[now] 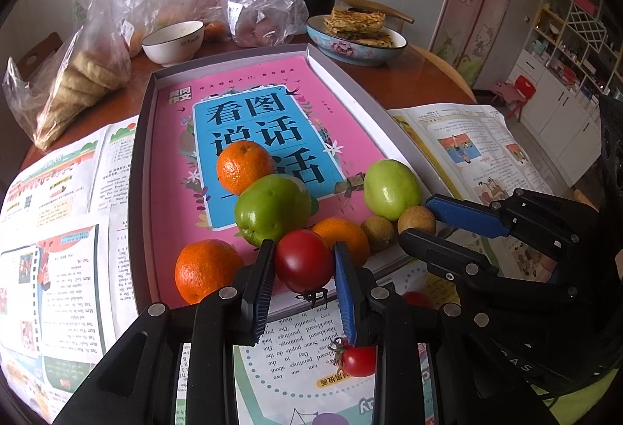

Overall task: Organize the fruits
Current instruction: 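Lower the tomato onto the book and open the left tool while the right tool releases the kiwi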

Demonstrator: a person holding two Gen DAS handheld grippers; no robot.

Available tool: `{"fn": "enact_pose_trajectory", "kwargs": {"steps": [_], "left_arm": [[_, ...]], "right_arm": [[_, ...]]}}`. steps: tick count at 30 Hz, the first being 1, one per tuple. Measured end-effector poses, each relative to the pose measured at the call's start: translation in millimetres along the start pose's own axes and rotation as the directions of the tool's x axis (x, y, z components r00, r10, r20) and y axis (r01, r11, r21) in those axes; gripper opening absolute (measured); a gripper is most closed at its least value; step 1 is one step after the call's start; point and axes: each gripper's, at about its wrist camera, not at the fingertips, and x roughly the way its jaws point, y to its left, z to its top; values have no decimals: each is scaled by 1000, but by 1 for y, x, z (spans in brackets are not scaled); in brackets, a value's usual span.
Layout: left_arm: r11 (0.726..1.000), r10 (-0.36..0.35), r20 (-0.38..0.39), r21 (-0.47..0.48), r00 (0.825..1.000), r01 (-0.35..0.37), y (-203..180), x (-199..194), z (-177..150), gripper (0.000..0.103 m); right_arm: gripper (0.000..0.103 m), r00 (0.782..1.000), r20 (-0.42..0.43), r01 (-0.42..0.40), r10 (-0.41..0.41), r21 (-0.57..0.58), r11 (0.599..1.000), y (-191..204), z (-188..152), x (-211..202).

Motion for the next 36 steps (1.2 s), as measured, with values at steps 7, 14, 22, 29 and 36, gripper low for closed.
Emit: {"fn": "enact_pose_trajectory", "kwargs": {"steps": [7,14,22,29,36], "left_arm": [[1000,-2,1,-7,1000,2,1,0,0,30],[1000,0,1,-10,1000,0,2,0,1,30],[1000,4,1,-10,1000,-4,3,0,1,30],[1000,6,1,-12,1000,-6,4,0,1,30],[1000,20,2,-11,1000,-20,5,-1,0,31]], "right_arm": [[34,1000,1,-3,3,17,1000,-2,-1,-2],[35,1000,1,-3,3,17,1000,-2,-1,-2],[38,1000,1,-2,2,20,1000,-2,-2,-2],[44,1000,0,-3,3,33,999,-5,-4,-4],[46,1000,-2,-2,3,40,999,-5,-4,-4]]}}
